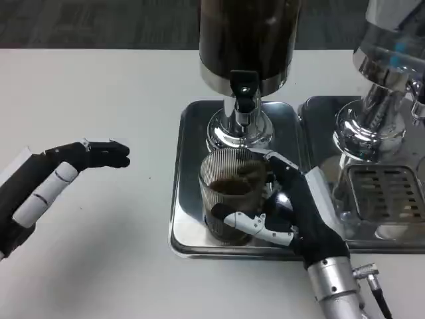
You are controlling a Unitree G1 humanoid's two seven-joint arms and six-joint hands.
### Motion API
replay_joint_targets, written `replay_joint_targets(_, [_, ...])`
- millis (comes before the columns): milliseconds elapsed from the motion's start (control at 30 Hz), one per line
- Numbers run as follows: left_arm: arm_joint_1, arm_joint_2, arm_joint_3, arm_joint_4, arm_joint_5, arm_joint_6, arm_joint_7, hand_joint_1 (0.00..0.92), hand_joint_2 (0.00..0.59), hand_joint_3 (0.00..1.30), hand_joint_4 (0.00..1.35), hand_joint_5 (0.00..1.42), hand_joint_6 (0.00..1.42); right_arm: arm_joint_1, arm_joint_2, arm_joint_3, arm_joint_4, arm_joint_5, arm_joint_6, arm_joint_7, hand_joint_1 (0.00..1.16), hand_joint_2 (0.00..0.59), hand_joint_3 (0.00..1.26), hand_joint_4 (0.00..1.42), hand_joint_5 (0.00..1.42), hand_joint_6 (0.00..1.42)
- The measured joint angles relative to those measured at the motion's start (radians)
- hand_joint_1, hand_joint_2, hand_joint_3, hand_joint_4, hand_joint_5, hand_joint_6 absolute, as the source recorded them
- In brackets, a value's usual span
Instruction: Grasp the cup under the faucet to collect the drink, then remove the cup.
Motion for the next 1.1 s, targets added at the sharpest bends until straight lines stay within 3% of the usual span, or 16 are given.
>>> replay_joint_targets(500, [-0.003, -0.004, -0.004, 0.008, 0.001, 0.0, 0.0, 0.0, 0.218, 0.41, 0.4, 0.31, 0.19, 0.032, -0.007, -0.014, -0.019, -0.027, -0.006, -0.066, 0.78, 0.217, 0.55, 0.66, 0.81, 1.11])
replay_joint_targets(1100, [-0.03, -0.022, -0.032, 0.031, 0.005, -0.001, 0.0, 0.0, 0.216, 0.41, 0.39, 0.31, 0.19, 0.119, -0.016, -0.068, -0.162, -0.033, -0.006, -0.095, 0.83, 0.196, 0.57, 0.68, 0.84, 1.16])
